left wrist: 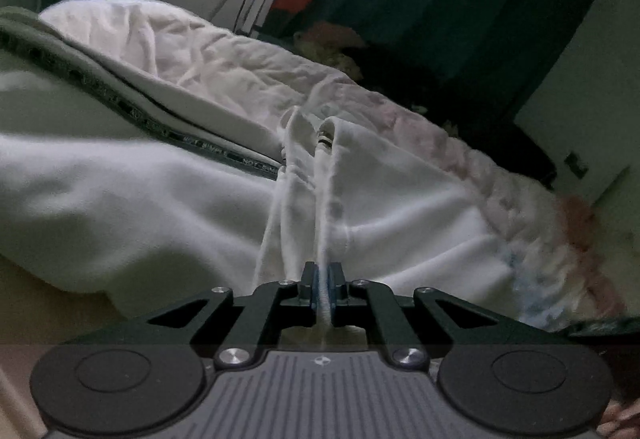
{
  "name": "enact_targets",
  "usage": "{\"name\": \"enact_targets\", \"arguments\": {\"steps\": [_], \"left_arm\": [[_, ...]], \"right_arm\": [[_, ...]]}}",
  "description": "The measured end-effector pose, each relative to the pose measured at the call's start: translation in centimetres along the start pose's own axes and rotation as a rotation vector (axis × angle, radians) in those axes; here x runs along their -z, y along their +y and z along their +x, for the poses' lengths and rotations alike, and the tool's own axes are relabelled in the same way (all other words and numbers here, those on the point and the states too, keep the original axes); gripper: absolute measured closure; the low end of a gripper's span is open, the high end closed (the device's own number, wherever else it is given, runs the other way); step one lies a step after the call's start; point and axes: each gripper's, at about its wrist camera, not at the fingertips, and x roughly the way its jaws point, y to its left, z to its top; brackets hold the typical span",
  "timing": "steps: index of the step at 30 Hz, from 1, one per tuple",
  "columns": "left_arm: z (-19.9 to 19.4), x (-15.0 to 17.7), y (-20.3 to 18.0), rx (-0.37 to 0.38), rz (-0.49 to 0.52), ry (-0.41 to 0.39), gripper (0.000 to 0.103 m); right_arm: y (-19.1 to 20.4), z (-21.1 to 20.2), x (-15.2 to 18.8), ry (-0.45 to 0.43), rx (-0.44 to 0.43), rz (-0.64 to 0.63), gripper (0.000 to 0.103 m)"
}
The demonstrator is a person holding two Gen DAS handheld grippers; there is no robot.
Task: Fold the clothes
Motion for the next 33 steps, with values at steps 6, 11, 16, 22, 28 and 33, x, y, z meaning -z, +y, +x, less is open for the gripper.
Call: {"name": "enact_targets", "arguments": {"steps": [6, 11, 16, 22, 28, 33], "left_arm": [[-0.9, 0.0, -1.0, -0.008, 0.069, -0.032, 0.087], [-0.2, 0.3, -1.2, -0.032, 0.084, -0.002, 0.089], [0.1, 0.7, -1.4, -0.05, 0.116, -0.001, 0.089], [-0.1, 1.1, -1.8, -0.059, 0.146, -0.02, 0.089], [-1.7, 1.0, -1.8, -0.048, 0.148, -0.061, 0.078], [-5.1, 0.9, -1.4, -0.084, 0.143, -0.078, 0.044]], "right_arm": [[3.2, -2.5, 0.6, -0.057, 0.009, -0.24, 0.091], [6.4, -3.4, 1.5, -0.125, -0.068, -0.466, 0.091], [7.9, -1.6, 1.8, -0.155, -0.034, -0.567, 0.091], [7.7, 0.7, 2.2, -0.161, 0.042, -0.613, 0.091], [7.6, 1.8, 2.4, -0.183, 0.087, -0.627, 0.089], [8.0, 1.2, 2.9, -0.226, 0.081, -0.651, 0.039]]}}
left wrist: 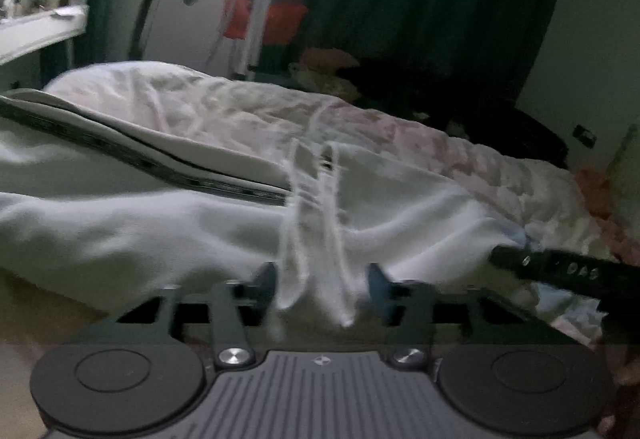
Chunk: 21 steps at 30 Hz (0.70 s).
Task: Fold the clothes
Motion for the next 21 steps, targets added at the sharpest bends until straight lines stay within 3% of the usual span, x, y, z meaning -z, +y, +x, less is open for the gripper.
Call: {"name": "enact_targets", "arguments": {"steps": [4, 7, 11, 16, 21], "left_arm": [[-2.9, -0.8, 2.1, -0.047, -0.065, 0.005, 0.022], [-4.8, -1.6, 4.4, -0.097, -0.119, 0.013, 0.021], [-6.3, -2.7, 8.9, -0.158, -0.276, 0.065, 0.02], [-6.8, -3.0, 15.6, -0.325, -0.515, 0.047, 0.02], [-6.5, -2.0, 20.8, -0.335, -0.785, 0.036, 0.02]], "right_arm": [[0.7, -1.5, -0.3, -0.069, -0.022, -0.029, 0.039], [0.7, -1.2, -0.1, -0.05, -0.043, -0.025, 0.038], [0.8, 1.2, 0.9, 0.038, -0.04, -0.025, 0.039], [1.5, 3.1, 2.5, 0.07, -0.003, -0.076, 0.038], [1.5, 2.8, 2.6, 0.066, 0.0, -0.074, 0.038]]}}
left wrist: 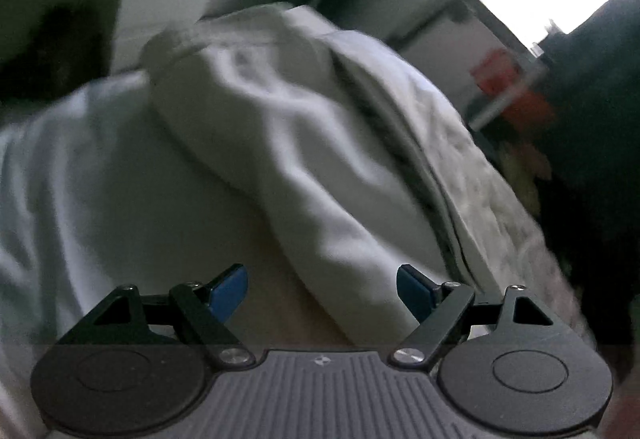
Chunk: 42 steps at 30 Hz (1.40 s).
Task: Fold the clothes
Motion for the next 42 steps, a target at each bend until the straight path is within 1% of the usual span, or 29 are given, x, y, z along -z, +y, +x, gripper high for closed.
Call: {"name": "enact_targets", "arguments": {"steps": [2, 4, 6, 8, 10, 13, 16, 20, 24, 27, 30, 31, 32, 33, 34, 35, 36, 38, 40, 42], "left_arm": [[0.3, -0.2, 1.3, -0.002, -0.072, 0.03, 0.02], [0.4, 0.0, 2.2, 0.03, -0.122, 0.068, 0.02], [0.6, -0.1, 2.7, 0.064, -0.149, 0.091, 0.021], [0.9, -0.4, 2.8, 0.071, -0.155, 0.088, 0.023], [1.1, -0.6, 2.9, 0.065, -0.168, 0.072, 0.026], [1.5, -1.4, 3.5, 0.057, -0.205, 0.022, 0.033], [2.0, -2.7, 4.3, 0.047, -0.23, -0.046, 0.034], [2.9, -4.2, 5.3, 0.052, -0.262, -0.122, 0.037], [3.0, -4.4, 4.9, 0.044, -0.237, -0.162, 0.038], [2.8, -4.6, 4.8, 0.028, -0.237, -0.19, 0.04], [3.2, -5.4, 4.7, 0.025, -0.254, -0.197, 0.045], [4.1, -5.9, 4.0, 0.021, -0.24, -0.193, 0.047], [4.6, -6.4, 3.5, 0.012, -0.222, -0.19, 0.054], [4.7, -6.8, 3.1, -0.002, -0.199, -0.189, 0.057], [4.7, -7.0, 2.6, -0.019, -0.167, -0.191, 0.064], [4.6, -7.2, 1.9, -0.045, -0.115, -0.197, 0.071], [4.4, -7.4, 0.9, -0.076, -0.044, -0.21, 0.074], [3.6, -6.9, -2.4, -0.16, 0.146, -0.261, 0.083], [2.6, -5.9, -6.1, -0.24, 0.344, -0.327, 0.086], [1.2, -4.5, -9.8, -0.28, 0.514, -0.423, 0.086]], "right_arm": [[0.0, 0.0, 0.0, 0.001, 0.002, 0.005, 0.038], [0.1, 0.1, 0.0, 0.002, 0.011, 0.004, 0.038], [0.4, 0.1, 0.0, -0.001, 0.022, -0.002, 0.038], [0.6, 0.1, 0.1, -0.005, 0.031, -0.008, 0.038], [0.6, 0.1, 0.2, -0.008, 0.035, -0.007, 0.038], [0.5, 0.1, 0.0, -0.01, 0.037, 0.009, 0.038], [0.5, 0.0, -0.1, -0.015, 0.04, 0.023, 0.038], [0.9, -0.4, -0.3, -0.042, 0.035, 0.011, 0.037], [2.0, 0.2, -0.3, -0.031, 0.017, -0.023, 0.035], [2.6, 1.1, 0.0, 0.001, 0.008, -0.053, 0.035], [2.6, 1.6, 0.2, 0.015, 0.001, -0.048, 0.035], [2.5, 1.6, 0.2, 0.017, -0.004, -0.04, 0.035], [2.4, 1.6, 0.2, 0.018, -0.008, -0.035, 0.035], [2.4, 1.6, 0.2, 0.019, -0.008, -0.035, 0.035], [2.4, 1.7, 0.1, 0.021, -0.008, -0.036, 0.035], [2.4, 1.7, 0.1, 0.021, -0.007, -0.037, 0.036], [2.5, 1.7, 0.1, 0.02, -0.005, -0.037, 0.035], [2.7, 1.8, 0.0, 0.027, -0.001, -0.024, 0.035], [2.7, 1.7, -0.4, 0.04, -0.003, -0.002, 0.035], [2.4, 1.2, -1.0, 0.04, -0.016, 0.031, 0.035]]}}
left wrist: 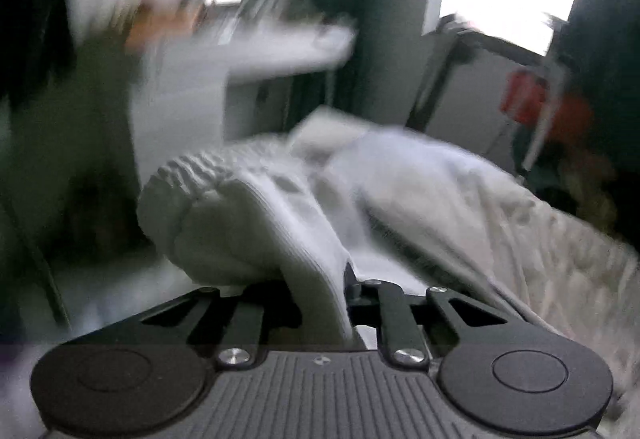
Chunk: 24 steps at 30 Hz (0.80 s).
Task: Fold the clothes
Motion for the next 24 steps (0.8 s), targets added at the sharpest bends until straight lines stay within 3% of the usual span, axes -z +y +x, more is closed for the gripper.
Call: {"name": "enact_targets", "arguments": {"steps": [2, 7, 11, 14, 19, 21, 24], "left_arm": [[-2.9, -1.1, -3.2, -0.006, 0.107, -0.099, 0.087], [-9.8, -2.1, -12.5, 0.048, 0.237, -0.306, 0.087], [-15.2, -0.4, -19.7, 0.102, 0.298, -0.467, 0.087], [-18.7, 2.9, -24.6, 0.164, 0.311, -0.534, 0.087], [-20.9, 11.0, -32.0, 0.271, 0.371, -0.524, 0.087], [-20.5, 15.0, -34.5, 0.299, 0.432, -0.488, 0.087], [-18.7, 19.5, -37.1, 0.362, 0.535, -0.364, 0.082]], "right_arm": [[-0.7, -0.7, -0.6, -0.011, -0.013, 0.049, 0.037], [-3.7, -3.1, -1.9, -0.075, -0.014, 0.203, 0.037], [-7.4, -5.1, -2.5, -0.117, 0.013, 0.343, 0.037], [-10.4, -7.1, -2.6, -0.16, 0.024, 0.471, 0.035], [-13.9, -9.3, -2.6, -0.246, 0.024, 0.589, 0.035], [-14.7, -9.2, -2.4, -0.262, -0.008, 0.63, 0.035], [-15.1, -8.2, -2.0, -0.24, -0.096, 0.659, 0.035]]}}
